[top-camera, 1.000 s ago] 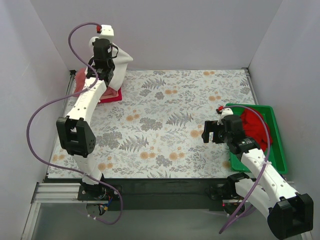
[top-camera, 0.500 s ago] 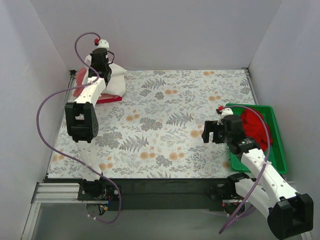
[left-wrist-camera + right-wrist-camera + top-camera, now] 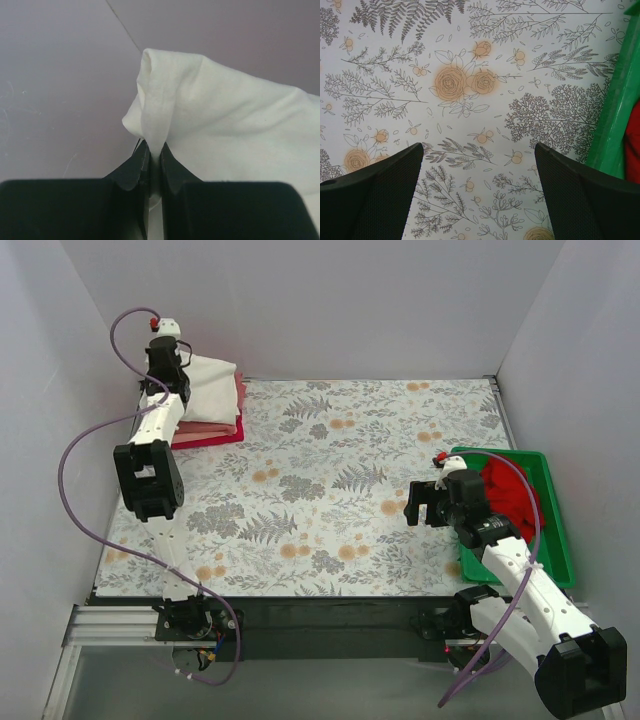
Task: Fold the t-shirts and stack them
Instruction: Neatly place the folded tshirt to the corner
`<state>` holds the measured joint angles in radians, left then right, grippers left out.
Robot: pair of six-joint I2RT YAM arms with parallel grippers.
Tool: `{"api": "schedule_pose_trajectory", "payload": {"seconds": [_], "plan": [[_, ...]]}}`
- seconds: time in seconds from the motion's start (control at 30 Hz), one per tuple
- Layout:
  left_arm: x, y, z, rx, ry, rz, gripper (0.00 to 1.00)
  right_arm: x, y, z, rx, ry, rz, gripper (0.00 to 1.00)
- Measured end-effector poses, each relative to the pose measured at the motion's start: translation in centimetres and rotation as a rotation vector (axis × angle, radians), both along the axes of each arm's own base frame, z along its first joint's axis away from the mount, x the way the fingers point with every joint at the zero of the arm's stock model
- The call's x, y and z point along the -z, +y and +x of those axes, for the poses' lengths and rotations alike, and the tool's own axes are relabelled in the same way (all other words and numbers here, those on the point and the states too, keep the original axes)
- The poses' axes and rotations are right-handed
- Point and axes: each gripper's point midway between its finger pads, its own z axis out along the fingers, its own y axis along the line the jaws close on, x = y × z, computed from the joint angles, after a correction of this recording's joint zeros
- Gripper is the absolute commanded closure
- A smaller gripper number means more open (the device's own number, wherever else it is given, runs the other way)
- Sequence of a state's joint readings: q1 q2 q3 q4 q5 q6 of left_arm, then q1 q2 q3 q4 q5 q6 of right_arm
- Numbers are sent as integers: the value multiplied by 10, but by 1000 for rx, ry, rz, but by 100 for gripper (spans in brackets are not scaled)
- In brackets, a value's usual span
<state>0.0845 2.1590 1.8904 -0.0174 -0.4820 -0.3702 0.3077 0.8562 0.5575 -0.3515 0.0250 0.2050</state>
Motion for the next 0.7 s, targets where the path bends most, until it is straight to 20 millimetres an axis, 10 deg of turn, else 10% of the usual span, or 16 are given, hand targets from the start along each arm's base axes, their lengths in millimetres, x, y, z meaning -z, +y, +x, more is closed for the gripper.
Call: {"api": "schedule_pose_trajectory", "payload": {"seconds": [0.23,0.4,0.7], "plan": [[26,14,6,30,27,-41,94,3,-3,-1,11,12,-14,2],[32,20,13,2,1,-31,14,8,-5,-3,18,33,-28,2],[23,30,15,-95,-79,-79,10,9,-9,-7,26,46,-41,2]]}}
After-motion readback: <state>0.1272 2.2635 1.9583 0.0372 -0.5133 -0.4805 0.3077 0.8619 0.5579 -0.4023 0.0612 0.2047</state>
